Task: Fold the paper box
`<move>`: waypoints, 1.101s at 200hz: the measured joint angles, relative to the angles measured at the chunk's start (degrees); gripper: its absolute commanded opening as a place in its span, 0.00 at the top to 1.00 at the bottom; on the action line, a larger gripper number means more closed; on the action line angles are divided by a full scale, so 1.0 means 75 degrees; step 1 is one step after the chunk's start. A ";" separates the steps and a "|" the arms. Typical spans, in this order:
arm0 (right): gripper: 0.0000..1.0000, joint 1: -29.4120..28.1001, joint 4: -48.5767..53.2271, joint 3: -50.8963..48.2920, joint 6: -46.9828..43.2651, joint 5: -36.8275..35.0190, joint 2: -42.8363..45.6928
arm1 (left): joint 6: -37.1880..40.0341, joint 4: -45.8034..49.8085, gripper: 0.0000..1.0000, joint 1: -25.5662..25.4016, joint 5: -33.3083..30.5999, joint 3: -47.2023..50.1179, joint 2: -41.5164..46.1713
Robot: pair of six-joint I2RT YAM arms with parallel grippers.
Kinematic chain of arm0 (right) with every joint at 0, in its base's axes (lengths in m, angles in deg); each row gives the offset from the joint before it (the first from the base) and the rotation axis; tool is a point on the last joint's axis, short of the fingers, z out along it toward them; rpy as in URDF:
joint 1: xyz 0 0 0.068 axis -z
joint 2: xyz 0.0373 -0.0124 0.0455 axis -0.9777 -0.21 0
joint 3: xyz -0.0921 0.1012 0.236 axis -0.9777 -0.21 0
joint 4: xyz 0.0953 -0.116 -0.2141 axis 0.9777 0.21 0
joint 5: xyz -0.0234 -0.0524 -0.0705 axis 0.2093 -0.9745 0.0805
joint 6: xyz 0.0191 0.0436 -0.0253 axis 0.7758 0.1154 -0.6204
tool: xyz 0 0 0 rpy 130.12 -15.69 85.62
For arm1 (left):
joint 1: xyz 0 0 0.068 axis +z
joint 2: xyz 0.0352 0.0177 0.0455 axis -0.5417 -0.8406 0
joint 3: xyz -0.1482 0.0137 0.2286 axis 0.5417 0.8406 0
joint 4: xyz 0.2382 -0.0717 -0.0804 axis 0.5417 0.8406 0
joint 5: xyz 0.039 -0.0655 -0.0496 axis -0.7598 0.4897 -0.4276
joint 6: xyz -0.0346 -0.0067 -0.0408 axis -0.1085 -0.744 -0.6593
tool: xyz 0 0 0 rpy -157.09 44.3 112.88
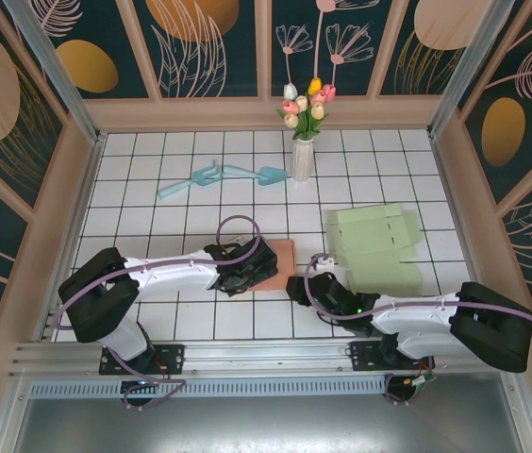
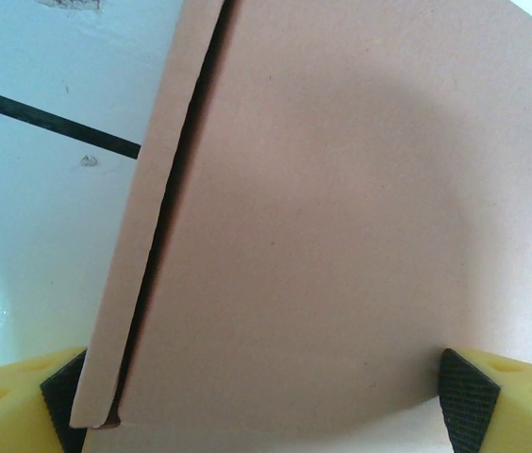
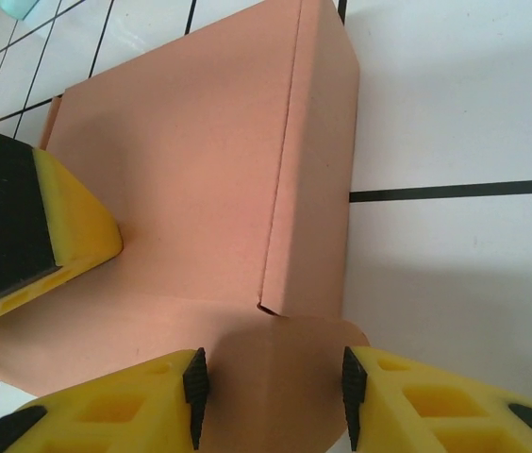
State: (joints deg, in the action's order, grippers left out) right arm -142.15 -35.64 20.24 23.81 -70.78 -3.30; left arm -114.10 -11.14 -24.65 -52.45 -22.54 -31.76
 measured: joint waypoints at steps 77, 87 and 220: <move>0.66 -0.0020 -0.0344 0.0000 0.0061 0.0119 -0.0154 | 0.0000 0.0000 0.10 0.0000 -0.0023 0.0000 0.0000; 0.67 -0.0032 -0.0370 -0.0006 0.0061 0.0117 -0.0175 | 0.0000 0.0003 0.10 0.0000 -0.0029 0.0000 0.0000; 0.73 -0.0248 -0.0874 -0.0070 0.0085 -0.0306 -0.0513 | 0.0003 0.0064 0.10 0.0000 -0.0195 -0.0052 -0.0073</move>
State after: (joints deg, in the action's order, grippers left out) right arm -144.01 -42.20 19.71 24.44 -73.07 -7.14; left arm -114.08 -10.66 -24.65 -53.91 -22.93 -32.31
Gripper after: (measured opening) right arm 0.274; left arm 0.905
